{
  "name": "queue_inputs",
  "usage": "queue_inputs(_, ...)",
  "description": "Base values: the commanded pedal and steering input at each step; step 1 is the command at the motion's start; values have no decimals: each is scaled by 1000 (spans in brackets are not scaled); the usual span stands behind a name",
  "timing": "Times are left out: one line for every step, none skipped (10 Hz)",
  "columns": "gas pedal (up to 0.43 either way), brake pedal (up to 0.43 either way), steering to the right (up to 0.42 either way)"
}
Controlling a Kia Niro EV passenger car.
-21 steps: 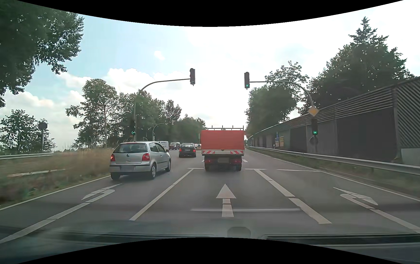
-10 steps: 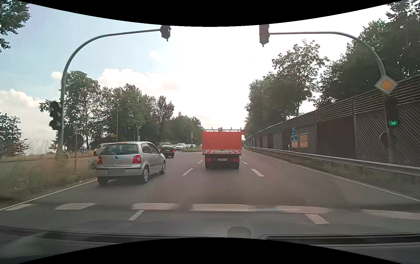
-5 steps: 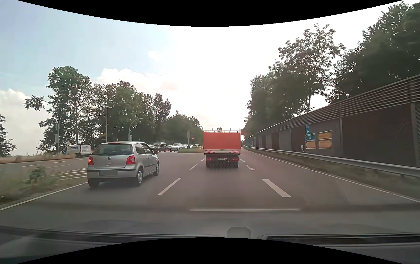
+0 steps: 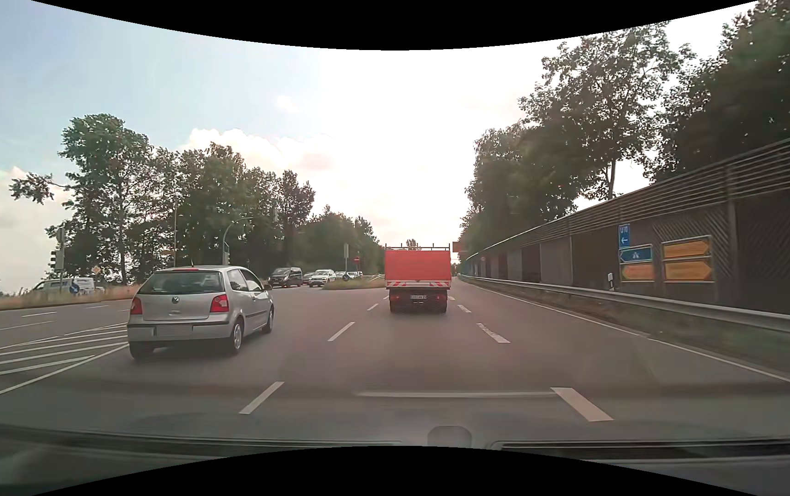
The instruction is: Follow the waypoints while adhering to traffic rules and regulations
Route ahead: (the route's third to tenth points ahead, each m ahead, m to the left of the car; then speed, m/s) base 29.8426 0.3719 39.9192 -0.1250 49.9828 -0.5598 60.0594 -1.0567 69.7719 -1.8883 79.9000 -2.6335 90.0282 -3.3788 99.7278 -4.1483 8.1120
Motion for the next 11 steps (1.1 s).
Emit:
queue_inputs(287,0,2)
queue_inputs(287,0,2)
queue_inputs(287,0,2)
queue_inputs(287,0,2)
queue_inputs(287,0,2)
queue_inputs(287,0,2)
queue_inputs(287,0,2)
queue_inputs(287,0,1)
queue_inputs(287,0,2)
queue_inputs(287,0,2)
queue_inputs(287,0,1)
